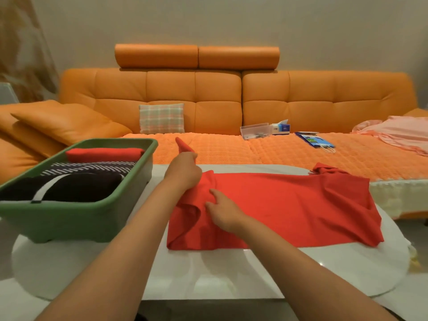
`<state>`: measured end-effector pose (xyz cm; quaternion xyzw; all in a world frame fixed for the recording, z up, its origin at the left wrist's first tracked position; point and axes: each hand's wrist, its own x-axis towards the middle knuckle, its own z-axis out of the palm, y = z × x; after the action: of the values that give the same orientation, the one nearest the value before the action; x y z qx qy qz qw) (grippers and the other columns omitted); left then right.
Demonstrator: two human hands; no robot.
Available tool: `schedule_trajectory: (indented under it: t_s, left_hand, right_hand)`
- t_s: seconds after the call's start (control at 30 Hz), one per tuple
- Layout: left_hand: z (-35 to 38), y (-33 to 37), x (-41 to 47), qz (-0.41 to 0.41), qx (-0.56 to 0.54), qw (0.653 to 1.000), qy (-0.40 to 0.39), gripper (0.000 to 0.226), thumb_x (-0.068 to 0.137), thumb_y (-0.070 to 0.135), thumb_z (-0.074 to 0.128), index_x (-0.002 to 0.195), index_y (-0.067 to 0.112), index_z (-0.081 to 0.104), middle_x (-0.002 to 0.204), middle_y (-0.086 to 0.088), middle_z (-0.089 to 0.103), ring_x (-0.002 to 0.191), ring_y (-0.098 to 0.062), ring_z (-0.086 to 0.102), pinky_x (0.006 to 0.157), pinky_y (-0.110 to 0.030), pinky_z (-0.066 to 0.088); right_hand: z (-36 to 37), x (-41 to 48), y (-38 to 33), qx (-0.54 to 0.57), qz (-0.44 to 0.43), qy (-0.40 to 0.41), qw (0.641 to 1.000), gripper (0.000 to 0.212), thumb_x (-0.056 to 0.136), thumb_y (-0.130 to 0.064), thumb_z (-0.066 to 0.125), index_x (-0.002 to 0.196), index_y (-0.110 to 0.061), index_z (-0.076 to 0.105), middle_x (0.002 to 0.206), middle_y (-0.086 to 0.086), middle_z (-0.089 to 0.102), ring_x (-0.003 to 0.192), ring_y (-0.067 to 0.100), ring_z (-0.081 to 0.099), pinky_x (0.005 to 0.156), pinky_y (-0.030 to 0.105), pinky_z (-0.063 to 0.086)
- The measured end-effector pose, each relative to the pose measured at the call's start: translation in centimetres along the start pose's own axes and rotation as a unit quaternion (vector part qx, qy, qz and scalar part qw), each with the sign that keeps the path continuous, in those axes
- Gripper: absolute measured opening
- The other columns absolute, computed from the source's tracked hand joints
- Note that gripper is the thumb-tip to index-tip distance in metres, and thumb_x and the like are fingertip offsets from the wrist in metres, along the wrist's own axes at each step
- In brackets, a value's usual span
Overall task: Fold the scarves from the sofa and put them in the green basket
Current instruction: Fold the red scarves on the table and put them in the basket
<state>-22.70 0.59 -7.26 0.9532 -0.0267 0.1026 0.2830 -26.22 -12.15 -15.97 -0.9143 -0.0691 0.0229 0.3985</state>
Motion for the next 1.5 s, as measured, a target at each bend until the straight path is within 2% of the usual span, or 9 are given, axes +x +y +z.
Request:
schedule_trajectory:
  t_s: [0.13, 0.23, 0.33, 0.43, 0.6, 0.8, 1.1, 1.3, 1.5]
  left_hand:
    - [2.0, 4.1, -0.3, 0.049, -0.132, 0.99, -0.021, 0.055, 0.09, -0.002, 0.042, 0.143, 0.011, 0.05, 0.148, -0.011, 0.048, 0.133, -0.026, 0.048, 0.108, -0.033, 0.039]
    - [4.3, 7.6, 0.0, 0.082, -0.191, 0.976, -0.066, 0.053, 0.093, 0.003, 0.047, 0.146, 0.011, 0.047, 0.152, -0.009, 0.044, 0.134, -0.021, 0.046, 0.107, -0.027, 0.038]
    - [6.8, 10.2, -0.6, 0.102, -0.275, 0.943, -0.156, 0.064, 0.095, 0.016, 0.059, 0.153, 0.018, 0.033, 0.155, -0.002, 0.037, 0.128, -0.019, 0.051, 0.107, -0.036, 0.043]
    - [9.2, 11.0, -1.5, 0.044, -0.427, 0.849, -0.307, 0.072, 0.099, 0.006, 0.053, 0.157, 0.025, 0.015, 0.146, -0.003, 0.034, 0.091, -0.021, 0.069, 0.081, -0.035, 0.059]
    - [11.9, 7.7, -1.4, 0.156, -0.116, 0.964, -0.183, 0.051, 0.098, 0.005, 0.042, 0.148, 0.018, 0.042, 0.147, -0.009, 0.05, 0.12, -0.024, 0.058, 0.096, -0.029, 0.044]
    - [13.1, 0.8, -2.0, 0.153, 0.216, 0.923, -0.279, 0.067, 0.101, 0.056, 0.033, 0.158, 0.035, 0.004, 0.166, 0.0, -0.001, 0.153, -0.025, 0.0, 0.123, -0.044, 0.006]
    - [6.8, -4.1, -2.0, 0.045, 0.298, 0.935, -0.184, 0.04, 0.093, 0.041, 0.036, 0.128, 0.024, 0.046, 0.136, -0.009, 0.044, 0.125, -0.034, 0.049, 0.111, -0.049, 0.026]
    - [7.8, -7.2, -2.7, 0.097, 0.304, 0.947, -0.03, 0.046, 0.097, 0.049, 0.037, 0.127, 0.016, 0.047, 0.131, -0.009, 0.049, 0.121, -0.029, 0.045, 0.099, -0.042, 0.035]
    - [9.0, -10.0, -2.3, 0.129, 0.156, 0.973, -0.113, 0.085, 0.081, 0.072, 0.02, 0.152, 0.026, 0.025, 0.159, 0.0, 0.019, 0.148, -0.018, 0.013, 0.121, -0.041, 0.015]
  right_hand:
    - [-6.7, -0.4, 1.3, 0.268, 0.092, 0.083, 0.955, 0.036, 0.102, -0.019, 0.045, 0.137, -0.013, 0.055, 0.12, 0.006, 0.064, 0.102, 0.02, 0.06, 0.08, 0.029, 0.047]
    - [-11.5, -1.5, 3.9, 0.413, 0.124, 0.067, 0.9, 0.037, 0.104, -0.043, 0.037, 0.13, -0.024, 0.055, 0.12, 0.003, 0.067, 0.104, 0.027, 0.067, 0.084, 0.044, 0.051]
    - [-14.8, -2.3, 6.5, 0.421, 0.143, 0.097, 0.89, 0.044, 0.103, -0.051, 0.033, 0.128, -0.024, 0.057, 0.119, 0.004, 0.067, 0.1, 0.027, 0.066, 0.077, 0.039, 0.049]
    - [-15.5, -3.1, 8.3, 0.317, 0.2, 0.144, 0.916, 0.037, 0.101, -0.047, 0.045, 0.114, -0.019, 0.065, 0.099, 0.001, 0.067, 0.082, 0.02, 0.061, 0.07, 0.03, 0.046]
    - [-14.2, -3.5, 11.4, -0.054, 0.2, 0.107, 0.972, 0.048, 0.09, -0.025, 0.059, 0.133, -0.003, 0.056, 0.129, 0.015, 0.063, 0.115, 0.03, 0.06, 0.092, 0.034, 0.046]
    - [-13.1, -3.3, 10.4, -0.158, 0.224, 0.081, 0.958, 0.046, 0.095, -0.015, 0.05, 0.139, -0.001, 0.048, 0.144, 0.02, 0.051, 0.131, 0.034, 0.05, 0.101, 0.033, 0.041]
    - [-8.2, -0.9, 5.9, -0.092, 0.187, -0.022, 0.978, 0.025, 0.078, -0.028, 0.077, 0.088, -0.011, 0.062, 0.082, 0.006, 0.062, 0.067, 0.021, 0.057, 0.053, 0.026, 0.045]
    - [-6.1, 1.8, 4.2, -0.114, 0.177, 0.067, 0.975, 0.049, 0.093, -0.042, 0.052, 0.115, 0.0, 0.065, 0.121, 0.022, 0.065, 0.111, 0.036, 0.062, 0.08, 0.033, 0.045]
    - [-6.0, 3.0, 4.7, -0.219, 0.184, 0.103, 0.953, 0.033, 0.09, -0.034, 0.058, 0.117, -0.015, 0.061, 0.125, 0.008, 0.064, 0.117, 0.029, 0.061, 0.088, 0.035, 0.049]
